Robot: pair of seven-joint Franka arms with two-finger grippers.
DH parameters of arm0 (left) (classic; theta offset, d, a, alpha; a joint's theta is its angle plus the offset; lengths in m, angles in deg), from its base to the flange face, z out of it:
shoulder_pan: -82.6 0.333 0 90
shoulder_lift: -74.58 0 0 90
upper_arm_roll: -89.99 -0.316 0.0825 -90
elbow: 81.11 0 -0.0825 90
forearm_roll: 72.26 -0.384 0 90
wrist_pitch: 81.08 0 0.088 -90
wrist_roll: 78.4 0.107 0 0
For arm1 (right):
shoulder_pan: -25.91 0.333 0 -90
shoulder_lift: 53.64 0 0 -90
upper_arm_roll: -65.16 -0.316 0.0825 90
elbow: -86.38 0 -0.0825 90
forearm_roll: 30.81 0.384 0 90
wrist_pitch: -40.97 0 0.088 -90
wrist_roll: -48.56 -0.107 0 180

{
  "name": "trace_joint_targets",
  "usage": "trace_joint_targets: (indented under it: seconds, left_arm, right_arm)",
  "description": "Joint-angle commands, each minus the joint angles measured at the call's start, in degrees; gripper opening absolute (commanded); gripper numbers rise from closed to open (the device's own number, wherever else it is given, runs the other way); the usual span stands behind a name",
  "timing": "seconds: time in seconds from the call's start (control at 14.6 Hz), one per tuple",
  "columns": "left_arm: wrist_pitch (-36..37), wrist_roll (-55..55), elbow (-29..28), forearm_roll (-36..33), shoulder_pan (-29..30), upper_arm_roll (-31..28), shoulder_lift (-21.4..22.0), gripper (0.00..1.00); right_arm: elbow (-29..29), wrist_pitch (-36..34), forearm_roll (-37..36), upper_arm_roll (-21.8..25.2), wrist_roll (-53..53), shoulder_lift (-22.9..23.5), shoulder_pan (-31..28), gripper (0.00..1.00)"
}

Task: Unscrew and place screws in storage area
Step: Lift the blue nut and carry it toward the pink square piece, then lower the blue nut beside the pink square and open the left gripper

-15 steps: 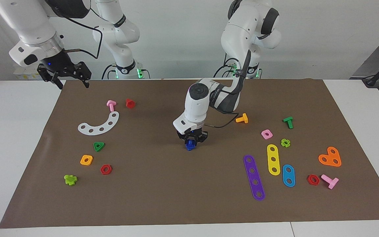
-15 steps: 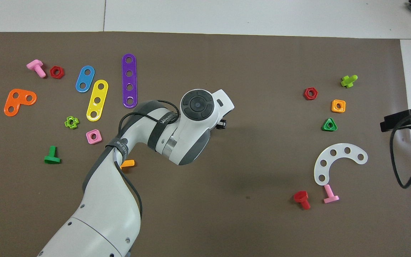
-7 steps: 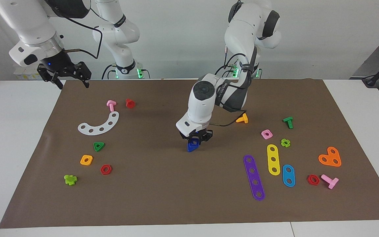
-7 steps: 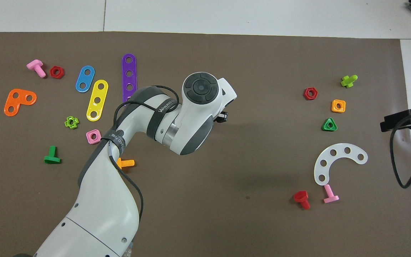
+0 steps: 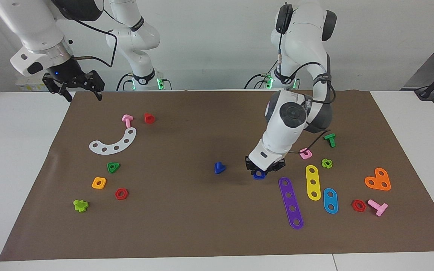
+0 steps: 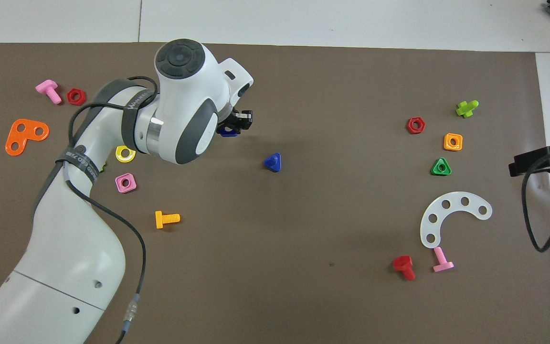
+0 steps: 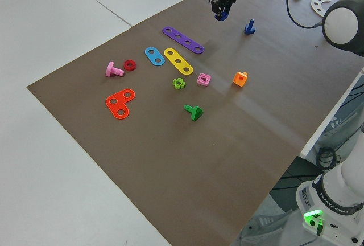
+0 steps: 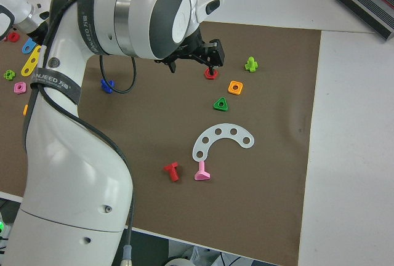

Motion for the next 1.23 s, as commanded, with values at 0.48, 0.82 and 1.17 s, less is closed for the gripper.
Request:
trace_joint_targets:
  seconds: [0.48,0.82,1.17]
  left_arm:
    - [-13.45,11.5,-34.45,1.25,4.47,0.11,17.79,0.31]
    - [-23.03,11.58,-41.15,1.08,4.47,0.11,19.2,0.32]
    - [-28.49,11.67,-43.61,1.08,4.47,0.11,19.29,0.38]
  right_arm:
    - [0.32,-0.02,0.86,-0.31,1.15,-0.36,-0.5,1.0]
    - [0.32,-0.02,0.86,-0.31,1.15,-0.36,-0.5,1.0]
    - [0.32,-0.02,0.86,-0.31,1.15,-0.36,-0.5,1.0]
